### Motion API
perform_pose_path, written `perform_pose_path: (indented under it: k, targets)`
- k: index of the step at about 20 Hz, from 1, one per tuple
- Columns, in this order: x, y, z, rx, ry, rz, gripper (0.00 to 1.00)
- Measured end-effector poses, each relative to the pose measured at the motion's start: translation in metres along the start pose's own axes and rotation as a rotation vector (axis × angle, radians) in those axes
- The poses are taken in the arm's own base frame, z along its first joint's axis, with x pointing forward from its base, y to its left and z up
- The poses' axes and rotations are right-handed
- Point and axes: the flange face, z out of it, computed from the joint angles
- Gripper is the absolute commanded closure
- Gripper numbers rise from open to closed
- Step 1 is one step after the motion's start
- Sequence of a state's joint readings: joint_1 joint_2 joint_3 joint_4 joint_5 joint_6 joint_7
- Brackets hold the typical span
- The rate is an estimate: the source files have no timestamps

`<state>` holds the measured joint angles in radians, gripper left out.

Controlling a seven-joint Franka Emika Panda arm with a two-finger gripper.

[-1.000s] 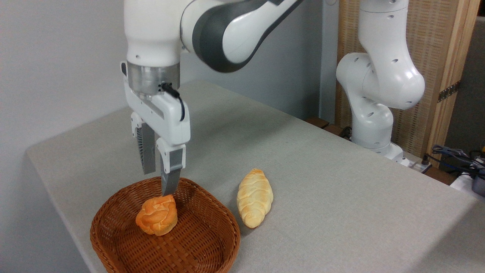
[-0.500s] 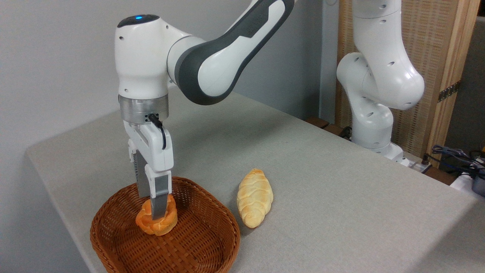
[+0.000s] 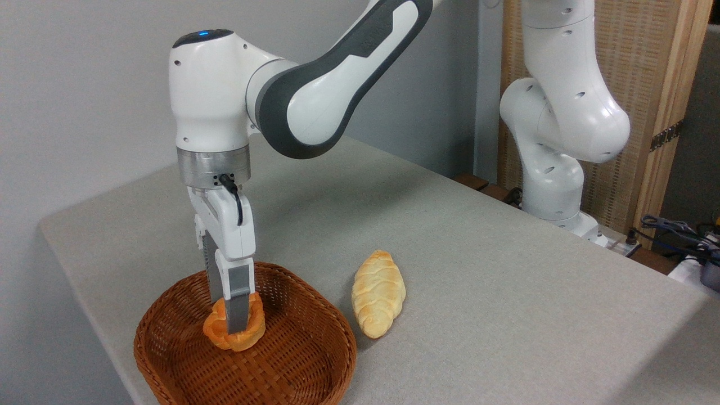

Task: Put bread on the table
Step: 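Close the gripper on the round orange bun inside the basket, then lift the orange bun up out of the basket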

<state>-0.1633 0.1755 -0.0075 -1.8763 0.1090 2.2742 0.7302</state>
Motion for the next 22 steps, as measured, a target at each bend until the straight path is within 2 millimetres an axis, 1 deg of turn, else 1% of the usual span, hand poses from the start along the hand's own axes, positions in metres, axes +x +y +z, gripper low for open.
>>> perform_pose_path:
  k: [1, 2, 3, 4, 6, 8, 11, 22]
  targets:
    - [0.000, 0.000, 0.001, -0.001, -0.001, 0.001, 0.03]
    - [0.000, 0.000, 0.002, -0.002, -0.002, 0.001, 0.07]
    - [0.001, 0.001, 0.003, -0.004, -0.003, 0.004, 0.15]
    - [0.003, 0.003, 0.005, -0.007, -0.004, 0.007, 0.29]
    - [0.006, 0.007, 0.008, -0.013, -0.006, 0.015, 0.52]
    - [0.007, 0.009, 0.011, -0.017, -0.009, 0.020, 0.63]
    - [0.007, 0.009, 0.012, -0.018, -0.011, 0.021, 0.71]
    - [0.007, 0.009, 0.012, -0.018, -0.011, 0.023, 0.72]
